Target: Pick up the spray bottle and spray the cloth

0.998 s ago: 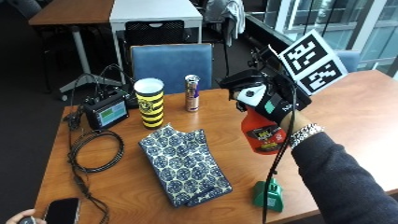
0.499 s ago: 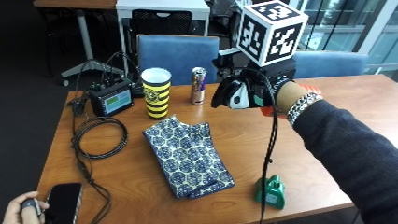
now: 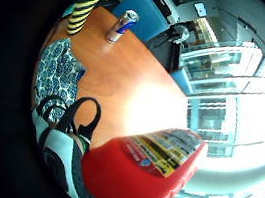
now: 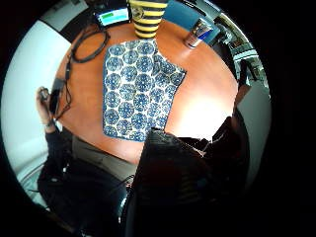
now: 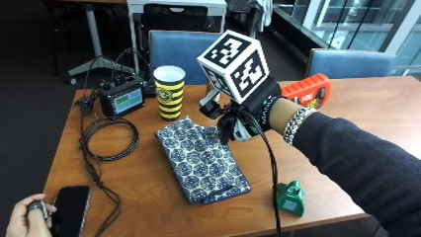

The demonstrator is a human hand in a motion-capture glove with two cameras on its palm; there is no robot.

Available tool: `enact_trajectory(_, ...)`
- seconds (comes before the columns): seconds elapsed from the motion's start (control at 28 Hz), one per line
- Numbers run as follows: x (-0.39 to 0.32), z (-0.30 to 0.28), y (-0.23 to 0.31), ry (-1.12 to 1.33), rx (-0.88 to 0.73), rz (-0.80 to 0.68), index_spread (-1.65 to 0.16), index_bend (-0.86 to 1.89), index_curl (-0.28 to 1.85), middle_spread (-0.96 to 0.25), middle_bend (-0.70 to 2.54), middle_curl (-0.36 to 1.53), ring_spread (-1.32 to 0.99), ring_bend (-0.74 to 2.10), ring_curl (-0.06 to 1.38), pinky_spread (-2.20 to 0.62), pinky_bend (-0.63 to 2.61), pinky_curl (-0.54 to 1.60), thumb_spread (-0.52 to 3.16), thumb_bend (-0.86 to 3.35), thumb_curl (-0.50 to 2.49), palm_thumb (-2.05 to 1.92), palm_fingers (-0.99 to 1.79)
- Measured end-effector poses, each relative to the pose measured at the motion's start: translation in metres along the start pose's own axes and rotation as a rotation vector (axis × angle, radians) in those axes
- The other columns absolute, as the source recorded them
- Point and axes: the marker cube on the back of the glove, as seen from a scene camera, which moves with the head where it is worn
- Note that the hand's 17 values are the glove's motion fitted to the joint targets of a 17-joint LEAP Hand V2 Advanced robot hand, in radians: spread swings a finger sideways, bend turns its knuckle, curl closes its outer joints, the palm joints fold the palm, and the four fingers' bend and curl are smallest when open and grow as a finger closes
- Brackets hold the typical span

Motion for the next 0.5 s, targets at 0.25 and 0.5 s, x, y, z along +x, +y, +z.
enact_trajectory(0.25,-0.037,0.028,-0.002,0.120,-0.044,-0.068,-0.30,0.31,0.60,-0.25,0.60,0.51,-0.25,0.66,0.46,-0.31,0.39,0.38,0.20,-0.03,0.79,0.93,1.38)
enact_trajectory(0.5,-0.052,0.050,-0.002,0.098,-0.089,-0.094,-0.30,0.31,0.60,-0.25,0.60,0.51,-0.24,0.66,0.46,-0.31,0.39,0.38,0.20,-0.03,0.79,0.93,1.38)
